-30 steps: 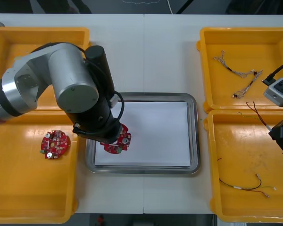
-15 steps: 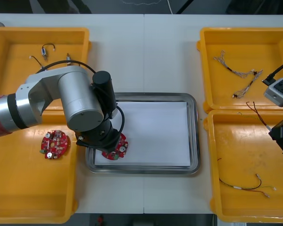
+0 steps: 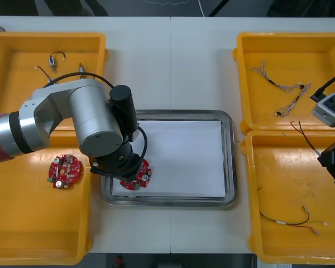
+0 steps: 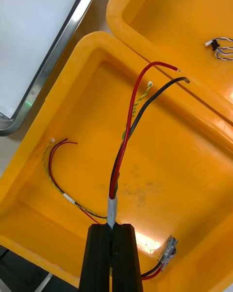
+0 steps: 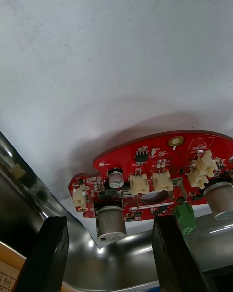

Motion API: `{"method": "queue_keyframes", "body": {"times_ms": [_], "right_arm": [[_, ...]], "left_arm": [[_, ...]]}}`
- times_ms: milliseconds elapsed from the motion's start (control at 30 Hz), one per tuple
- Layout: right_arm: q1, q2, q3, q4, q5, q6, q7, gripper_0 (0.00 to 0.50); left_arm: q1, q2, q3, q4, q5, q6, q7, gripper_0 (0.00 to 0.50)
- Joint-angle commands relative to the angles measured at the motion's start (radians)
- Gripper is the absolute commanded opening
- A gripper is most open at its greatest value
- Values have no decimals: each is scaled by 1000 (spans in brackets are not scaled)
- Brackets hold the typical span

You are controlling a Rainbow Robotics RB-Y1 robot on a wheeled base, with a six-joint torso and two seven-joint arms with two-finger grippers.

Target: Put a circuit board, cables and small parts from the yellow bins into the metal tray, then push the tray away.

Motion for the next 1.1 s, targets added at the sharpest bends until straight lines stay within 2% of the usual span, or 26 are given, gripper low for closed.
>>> {"method": "queue_keyframes", "body": {"times_ms": [33, 233, 333, 533, 700, 800, 900, 1000, 1100], "right_arm": [[-28, -36, 12, -26, -19, 3, 38, 0], [-100, -36, 25, -26, -117, 3, 35, 0], [-180, -38, 74, -26, -166, 3, 34, 0], [-332, -38, 241, -26, -165, 3, 29, 0], [-458, -19, 402, -26, -140, 3, 23, 0], [-530, 30, 483, -26, -114, 3, 20, 0], [-583, 91, 562, -21, -67, 3, 20, 0], [-626, 151, 664, -8, 22, 3, 34, 0], [-643, 173, 736, 11, 91, 3, 43, 0]], "left_arm": [[-40, -14, 28, -40, 2, 27, -53, 500], [-38, -40, 150, -98, 12, 188, -37, 500], [-38, -72, 239, -118, 20, 293, -22, 500], [-38, -109, 413, -124, 26, 453, -22, 500], [-38, -100, 538, -126, 28, 453, -30, 500], [-38, -81, 601, -107, 28, 453, -34, 500], [-38, -58, 666, -77, 26, 453, -37, 500], [-38, -28, 733, -15, 11, 453, -62, 500], [-38, -9, 769, 31, -17, 453, -108, 500]]}}
